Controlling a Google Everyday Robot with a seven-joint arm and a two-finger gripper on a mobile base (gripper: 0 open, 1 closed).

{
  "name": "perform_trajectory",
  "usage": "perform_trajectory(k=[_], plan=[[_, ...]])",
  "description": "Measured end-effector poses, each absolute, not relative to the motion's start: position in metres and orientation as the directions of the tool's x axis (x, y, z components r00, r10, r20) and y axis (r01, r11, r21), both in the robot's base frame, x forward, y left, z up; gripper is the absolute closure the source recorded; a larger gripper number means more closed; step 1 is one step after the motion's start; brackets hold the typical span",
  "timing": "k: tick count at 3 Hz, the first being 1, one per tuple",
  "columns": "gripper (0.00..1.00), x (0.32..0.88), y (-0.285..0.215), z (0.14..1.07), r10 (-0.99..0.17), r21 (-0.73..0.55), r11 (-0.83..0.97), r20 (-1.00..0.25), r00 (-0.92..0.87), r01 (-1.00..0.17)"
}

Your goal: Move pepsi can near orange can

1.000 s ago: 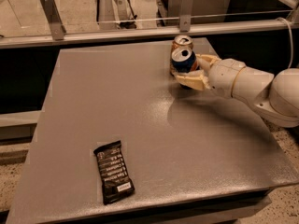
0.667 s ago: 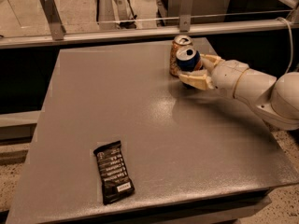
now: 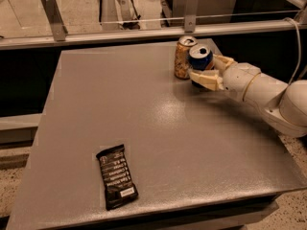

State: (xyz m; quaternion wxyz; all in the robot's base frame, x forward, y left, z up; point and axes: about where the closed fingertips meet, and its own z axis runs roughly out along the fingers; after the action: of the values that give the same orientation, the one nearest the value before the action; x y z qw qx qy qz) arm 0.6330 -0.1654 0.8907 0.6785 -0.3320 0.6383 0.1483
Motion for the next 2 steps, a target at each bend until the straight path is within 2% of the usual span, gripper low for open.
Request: perform_trajectory(k=[2], plan=[[0.51,0.6511,-0.1764,0.8906,-0.189,-0.199,0.737,-0.978,0.085,-0.646]])
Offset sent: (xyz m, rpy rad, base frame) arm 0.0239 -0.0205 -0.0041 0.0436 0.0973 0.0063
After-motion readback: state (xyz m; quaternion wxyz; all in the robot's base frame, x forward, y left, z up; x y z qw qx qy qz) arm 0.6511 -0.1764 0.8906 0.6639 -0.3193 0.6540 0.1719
